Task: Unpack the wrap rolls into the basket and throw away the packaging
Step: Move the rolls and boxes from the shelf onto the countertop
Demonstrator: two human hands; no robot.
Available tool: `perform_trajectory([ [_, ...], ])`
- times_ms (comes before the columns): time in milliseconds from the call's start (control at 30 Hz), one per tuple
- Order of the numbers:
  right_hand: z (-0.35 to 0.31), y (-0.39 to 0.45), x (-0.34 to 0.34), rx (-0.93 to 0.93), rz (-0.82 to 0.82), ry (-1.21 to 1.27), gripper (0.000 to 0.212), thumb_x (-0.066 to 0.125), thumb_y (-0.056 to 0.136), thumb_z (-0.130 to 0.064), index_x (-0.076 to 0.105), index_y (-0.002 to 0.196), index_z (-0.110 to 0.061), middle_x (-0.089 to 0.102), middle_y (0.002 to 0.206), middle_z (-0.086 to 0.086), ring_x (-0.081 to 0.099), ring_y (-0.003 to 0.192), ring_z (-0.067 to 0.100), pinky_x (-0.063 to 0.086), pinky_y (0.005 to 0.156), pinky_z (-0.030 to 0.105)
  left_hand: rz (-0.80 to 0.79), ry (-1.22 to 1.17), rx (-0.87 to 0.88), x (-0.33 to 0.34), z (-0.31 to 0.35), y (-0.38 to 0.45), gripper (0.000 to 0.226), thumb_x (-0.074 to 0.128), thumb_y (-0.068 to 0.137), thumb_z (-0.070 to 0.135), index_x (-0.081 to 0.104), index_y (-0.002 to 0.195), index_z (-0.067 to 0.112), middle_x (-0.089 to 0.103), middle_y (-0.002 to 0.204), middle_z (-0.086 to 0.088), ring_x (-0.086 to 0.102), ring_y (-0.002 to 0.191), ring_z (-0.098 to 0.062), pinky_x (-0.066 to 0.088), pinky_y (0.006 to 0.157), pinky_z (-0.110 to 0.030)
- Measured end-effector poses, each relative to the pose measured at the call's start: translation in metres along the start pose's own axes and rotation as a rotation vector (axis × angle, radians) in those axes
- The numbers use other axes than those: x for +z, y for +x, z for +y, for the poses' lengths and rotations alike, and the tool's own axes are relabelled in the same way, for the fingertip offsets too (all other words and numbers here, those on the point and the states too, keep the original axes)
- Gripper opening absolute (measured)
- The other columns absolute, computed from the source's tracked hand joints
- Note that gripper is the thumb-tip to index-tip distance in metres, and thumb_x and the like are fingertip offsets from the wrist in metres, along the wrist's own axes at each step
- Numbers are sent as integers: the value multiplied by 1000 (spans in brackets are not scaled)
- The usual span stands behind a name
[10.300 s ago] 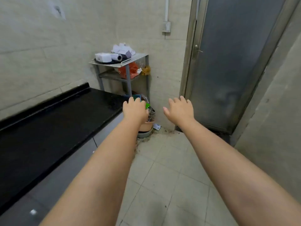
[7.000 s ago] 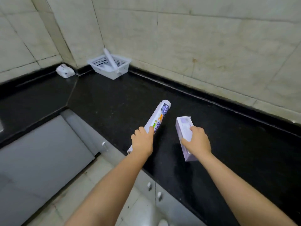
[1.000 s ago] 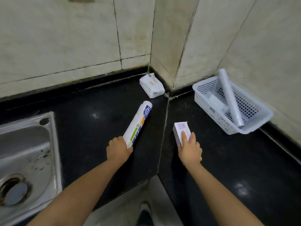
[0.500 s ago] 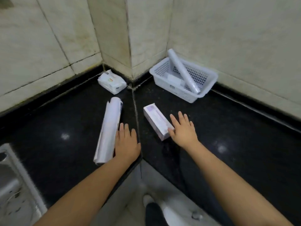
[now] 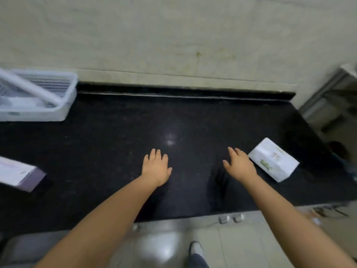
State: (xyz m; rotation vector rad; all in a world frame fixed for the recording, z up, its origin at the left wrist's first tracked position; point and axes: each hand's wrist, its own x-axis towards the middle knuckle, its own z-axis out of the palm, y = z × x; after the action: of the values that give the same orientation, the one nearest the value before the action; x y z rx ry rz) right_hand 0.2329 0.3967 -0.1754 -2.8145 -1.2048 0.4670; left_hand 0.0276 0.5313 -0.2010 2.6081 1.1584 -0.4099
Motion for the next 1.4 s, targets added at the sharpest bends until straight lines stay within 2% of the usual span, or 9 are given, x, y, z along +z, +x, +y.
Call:
perform_trajectory([
  [167,124,30,-29,118,43,-27,61,55,84,-37,33,134,-9,41,137,18,35,127,34,39,99,47,-4,19,140,6,115,66,61,31,98,40,11,147,9,8,158,-13,2,147,-27,11,120,-40],
  [333,204,62,-35,160,-109,-12,101,69,64,-56,12,142,-26,13,153,15,11,141,32,17,113,52,-50,42,232,40,192,102,69,30,97,45,2,148,8,-2,159,-11,-4,147,-24,6,121,-37],
  [467,221,78,-24,114,-120,16,107,69,60,-56,7,142,-26,36,138,12,35,126,32,30,104,47,-94,70,215,62,202,109,70,23,97,48,-5,147,9,-10,158,-10,-11,146,-23,-4,120,-36],
  [667,208,76,-15,81,16,51,102,71,59,-53,17,140,-25,44,126,10,41,117,30,33,99,44,-62,14,208,66,199,108,70,24,97,48,-4,148,10,-9,159,-9,-9,146,-21,-3,120,-34],
  [800,151,88,-17,-54,32,99,101,72,58,-53,18,139,-26,44,125,9,41,117,29,33,98,43,74,-115,45,49,177,98,66,26,97,45,2,148,10,-3,159,-8,-6,147,-20,1,120,-34],
  [967,30,86,-5,-307,-3,91,97,72,60,-52,19,138,-26,45,126,9,41,118,29,33,99,43,175,-180,-246,39,83,46,59,29,98,40,14,147,11,6,159,-8,-2,147,-21,6,120,-36],
  [1200,-179,8,42,-735,-115,63,100,72,57,-53,18,139,-30,44,125,7,39,118,27,31,100,41,289,-300,-713,64,-97,-107,56,32,98,39,23,145,11,14,158,-7,4,147,-21,11,120,-36],
  [1300,-276,-44,64,-900,-128,42,100,72,57,-53,19,138,-29,45,125,8,41,117,28,33,98,41,358,-331,-824,74,-173,-179,53,36,97,36,29,143,9,19,157,-8,7,147,-21,12,119,-36],
  [1400,-367,-101,85,-1033,-143,52,98,71,58,-52,20,137,-27,45,126,9,41,117,29,34,97,42,508,-342,-915,77,-237,-249,49,52,92,24,45,133,-2,37,147,-19,24,142,-33,25,115,-42],
])
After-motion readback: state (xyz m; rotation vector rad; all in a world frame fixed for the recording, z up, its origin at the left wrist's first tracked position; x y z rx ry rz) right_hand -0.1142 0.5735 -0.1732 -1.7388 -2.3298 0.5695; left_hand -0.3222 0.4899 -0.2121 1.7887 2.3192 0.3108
